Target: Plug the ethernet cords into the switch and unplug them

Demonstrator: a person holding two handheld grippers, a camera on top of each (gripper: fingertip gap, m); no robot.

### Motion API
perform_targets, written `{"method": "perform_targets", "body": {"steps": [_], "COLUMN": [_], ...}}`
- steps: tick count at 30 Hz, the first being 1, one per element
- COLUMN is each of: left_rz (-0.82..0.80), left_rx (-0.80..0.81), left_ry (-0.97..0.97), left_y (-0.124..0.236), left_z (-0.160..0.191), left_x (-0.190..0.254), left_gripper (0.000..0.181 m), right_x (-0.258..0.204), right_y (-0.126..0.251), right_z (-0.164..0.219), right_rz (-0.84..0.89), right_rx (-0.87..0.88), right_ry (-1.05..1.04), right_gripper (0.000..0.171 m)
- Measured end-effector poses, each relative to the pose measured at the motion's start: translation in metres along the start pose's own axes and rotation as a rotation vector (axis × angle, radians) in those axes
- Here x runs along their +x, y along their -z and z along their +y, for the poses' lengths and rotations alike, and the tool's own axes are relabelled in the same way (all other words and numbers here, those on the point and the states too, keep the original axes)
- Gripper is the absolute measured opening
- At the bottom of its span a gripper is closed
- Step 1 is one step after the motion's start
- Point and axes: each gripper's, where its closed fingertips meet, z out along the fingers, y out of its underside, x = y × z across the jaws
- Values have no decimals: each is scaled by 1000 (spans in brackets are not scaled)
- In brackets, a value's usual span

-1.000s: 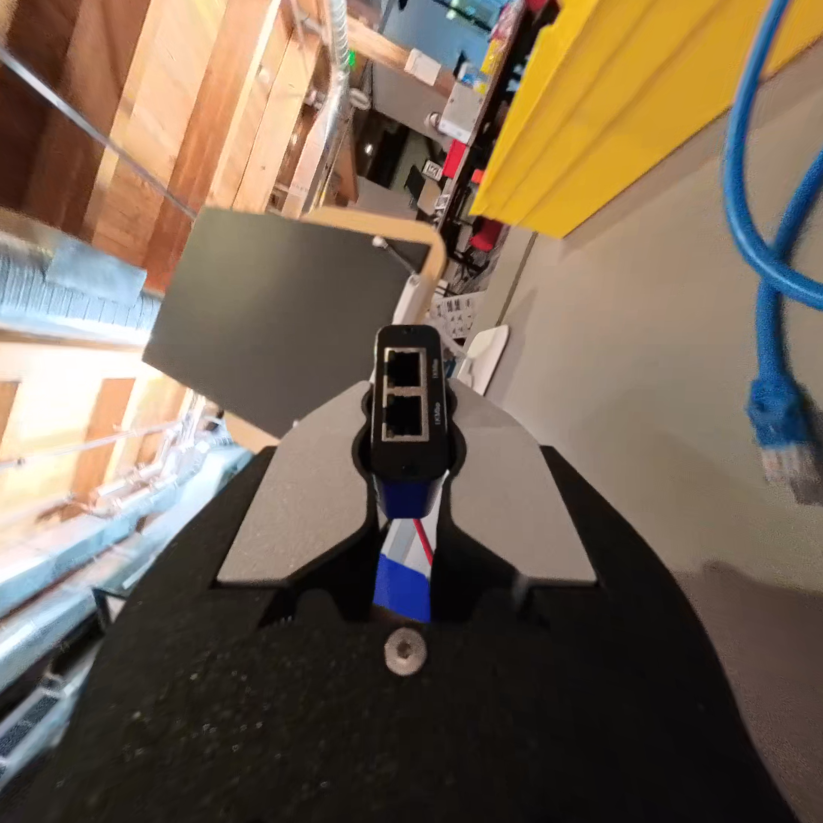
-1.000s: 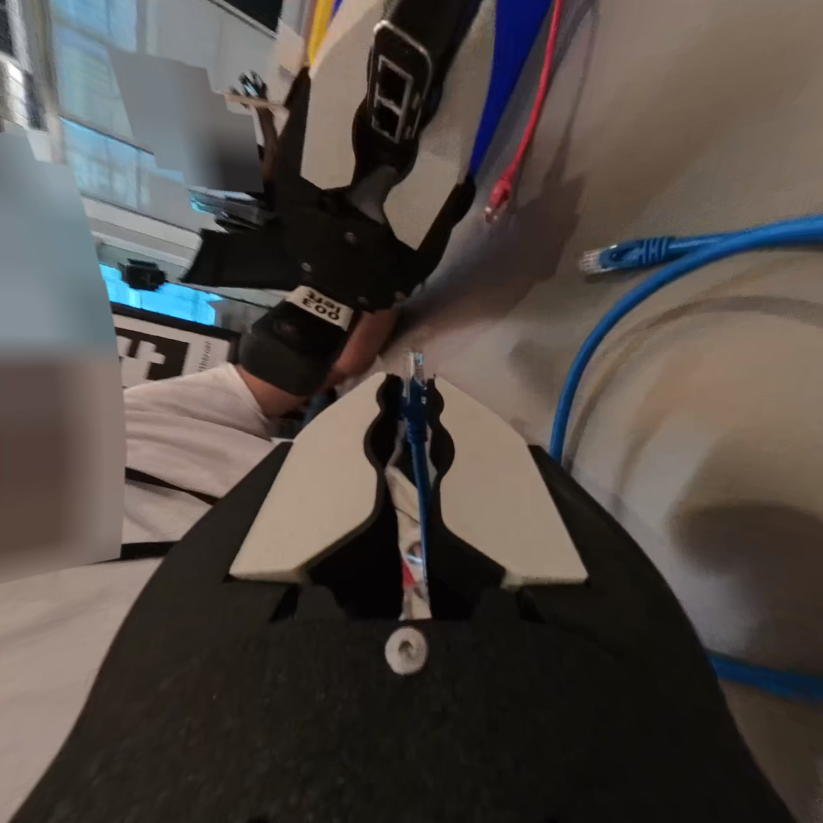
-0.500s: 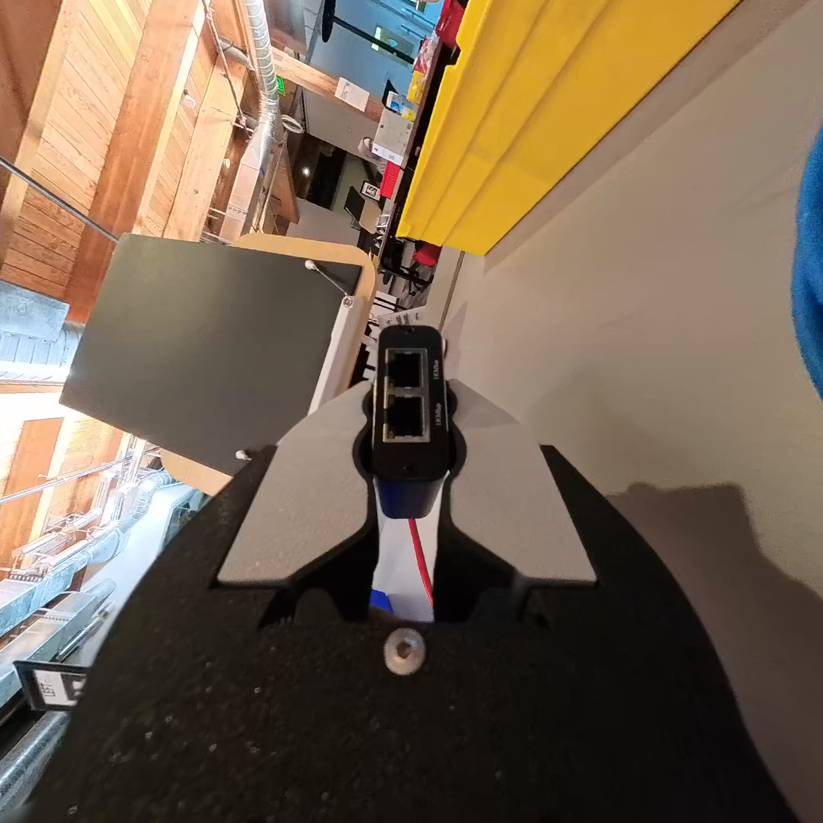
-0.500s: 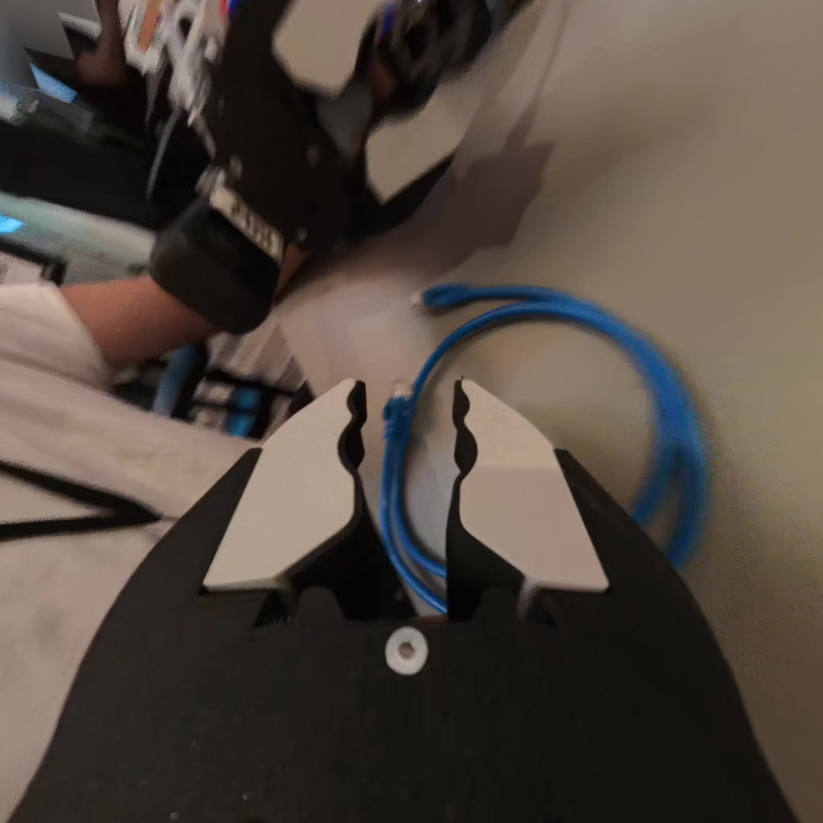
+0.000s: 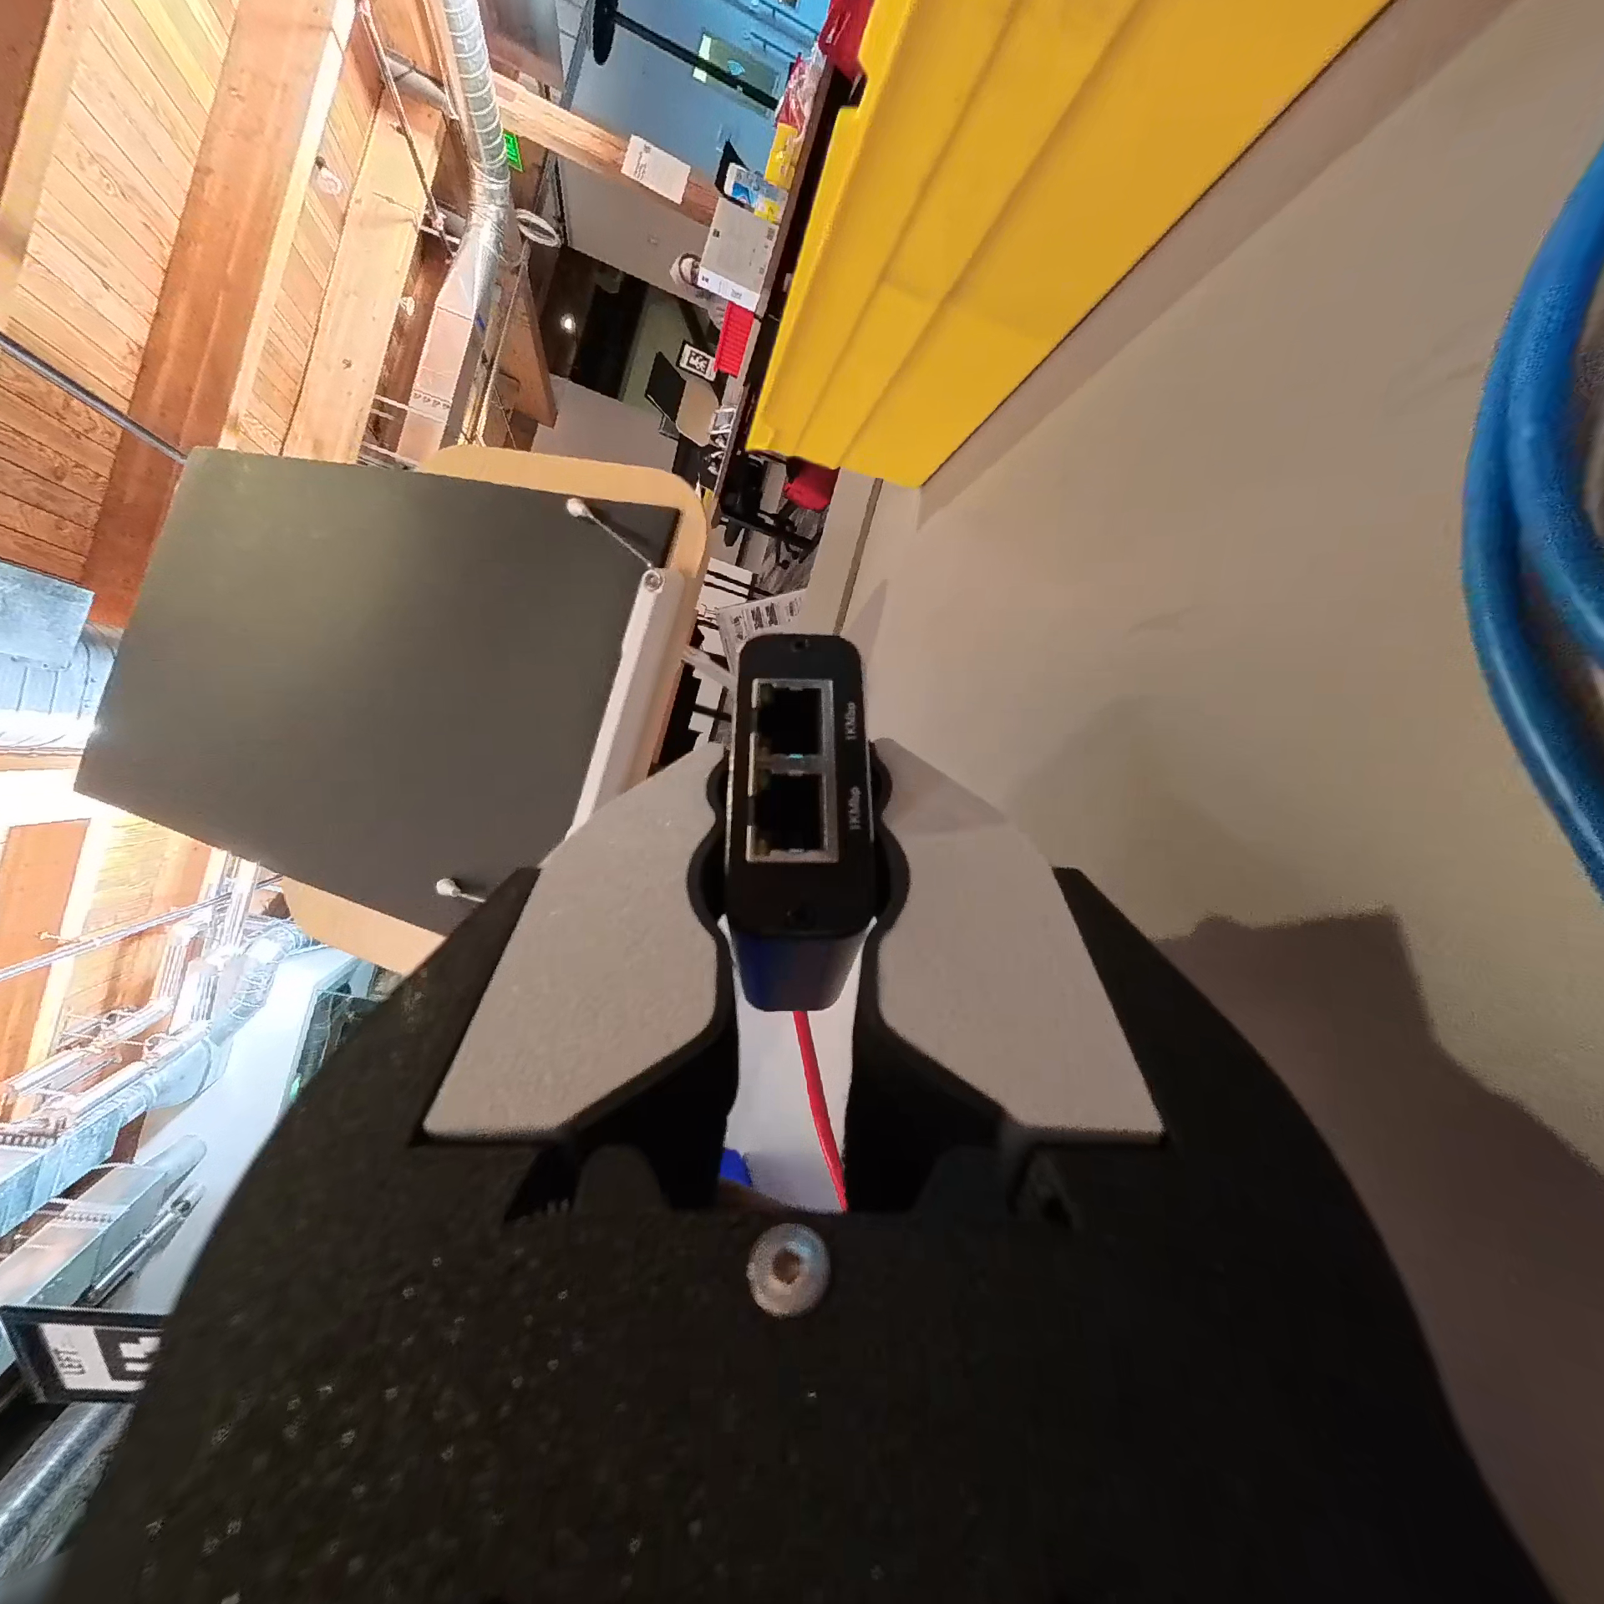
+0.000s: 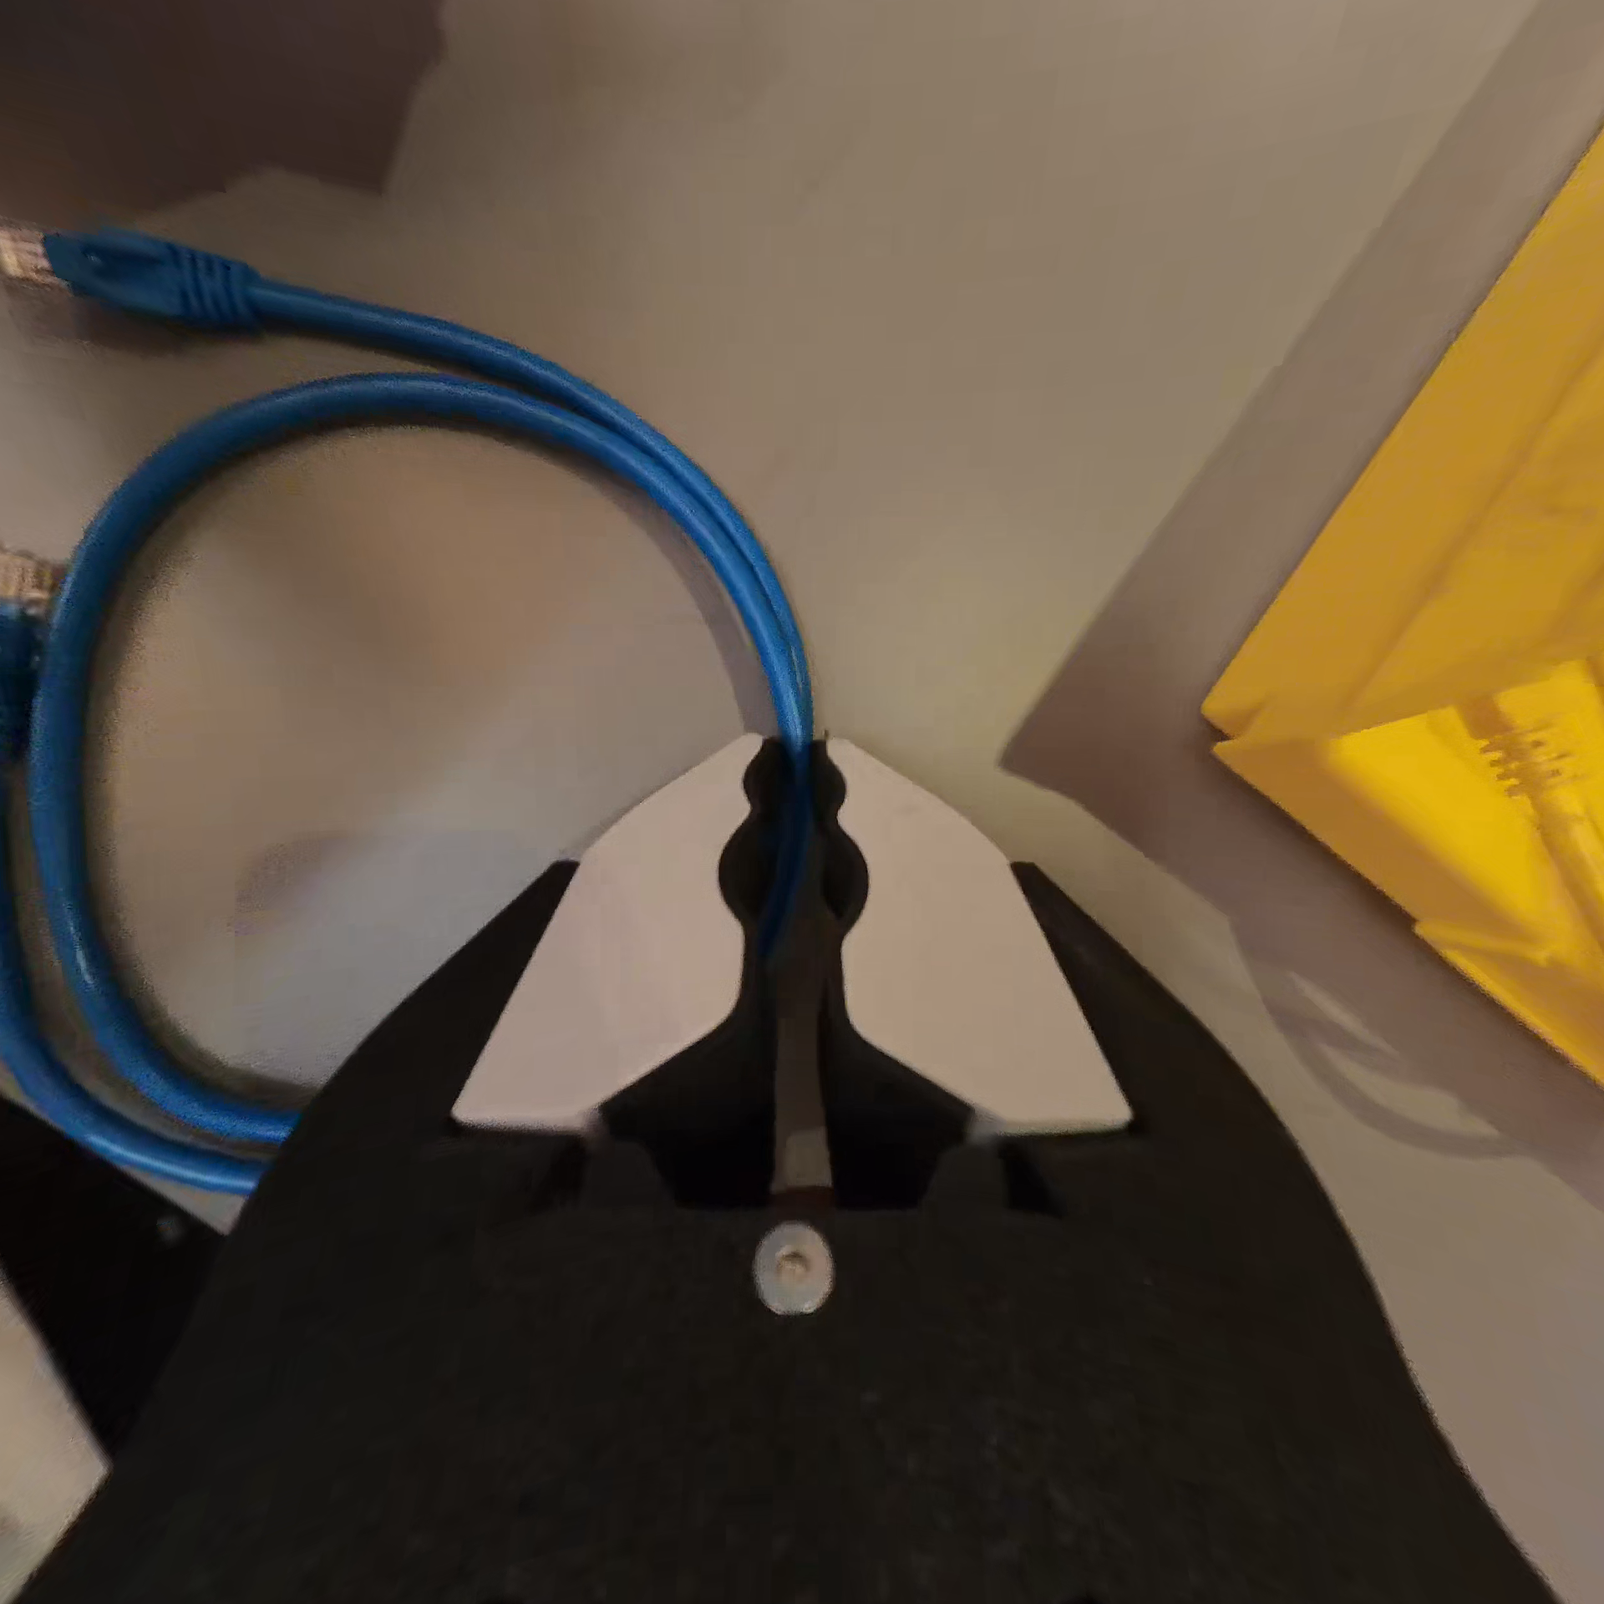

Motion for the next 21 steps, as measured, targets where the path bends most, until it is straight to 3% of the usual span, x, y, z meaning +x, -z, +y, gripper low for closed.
{"method": "perform_targets", "body": {"steps": [3, 6, 13, 17, 21], "left_rz": [-2, 5, 16, 23, 27], "left_rx": [-10, -13, -4, -7, -11], "left_ry": [9, 12, 0, 5, 6], "left_y": [-1, -2, 0, -1, -1], "left_z": [4, 5, 0, 0, 2], "left_x": [-2, -1, 4, 5, 5], "left_gripper": [26, 26, 26, 26, 26], "right_x": [7, 33, 149, 218, 272], "right_y": [27, 83, 226, 232, 189], "right_z": [-19, -45, -70, -57, -44], "right_rz": [47, 160, 573, 631, 572], "right_rx": [83, 195, 326, 283, 210], "right_ry": [35, 37, -62, -235, -350], "right_gripper": [6, 6, 7, 7, 6]}}
